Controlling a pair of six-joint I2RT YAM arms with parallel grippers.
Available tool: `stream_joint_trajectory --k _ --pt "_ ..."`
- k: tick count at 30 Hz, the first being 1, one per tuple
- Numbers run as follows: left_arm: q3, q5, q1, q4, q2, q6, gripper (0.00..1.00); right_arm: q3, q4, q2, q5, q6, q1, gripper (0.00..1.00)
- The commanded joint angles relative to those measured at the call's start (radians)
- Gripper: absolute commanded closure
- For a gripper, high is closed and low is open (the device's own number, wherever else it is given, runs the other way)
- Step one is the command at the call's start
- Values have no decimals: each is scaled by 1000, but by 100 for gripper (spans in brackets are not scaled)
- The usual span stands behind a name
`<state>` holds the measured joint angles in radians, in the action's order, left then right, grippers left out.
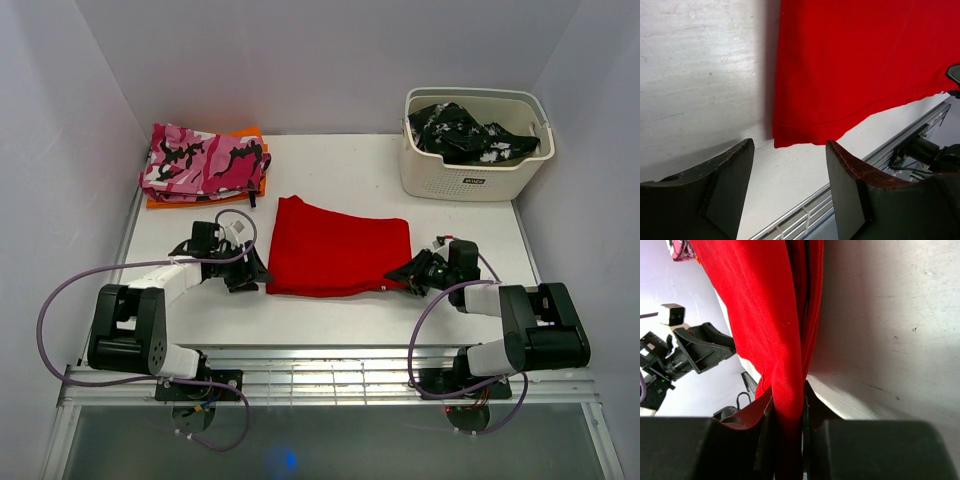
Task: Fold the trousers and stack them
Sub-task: Neatly place the folded trousers to the corner
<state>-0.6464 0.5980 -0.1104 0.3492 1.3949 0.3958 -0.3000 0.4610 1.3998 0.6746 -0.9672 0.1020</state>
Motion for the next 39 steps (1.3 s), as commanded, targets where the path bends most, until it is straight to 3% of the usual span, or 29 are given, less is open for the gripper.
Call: stream_joint_trajectory --k 1,11,15,17,19,23,31,39 --pt "42 23 -2 -88 15 77 30 -8 2 -19 -43 15 21 92" --pt "91 -35 -15 -251 107 169 43 -16 4 5 -50 10 51 92" --pt "111 -52 -31 -302 95 186 68 -48 -34 13 -44 36 53 92" --pt "94 -64 -38 -264 84 161 89 -65 -64 11 -47 51 53 92" --pt "77 -92 -38 -236 62 135 100 -68 -73 7 -50 62 54 92" --pt "-7 -148 -46 -135 0 11 100 -135 -188 -42 -88 156 79 92" --pt "-166 -328 -161 5 -102 -248 100 -315 -404 -168 -262 385 188 92" --pt "-291 -440 -236 -2 -126 -383 100 -418 -453 -200 -389 519 277 92"
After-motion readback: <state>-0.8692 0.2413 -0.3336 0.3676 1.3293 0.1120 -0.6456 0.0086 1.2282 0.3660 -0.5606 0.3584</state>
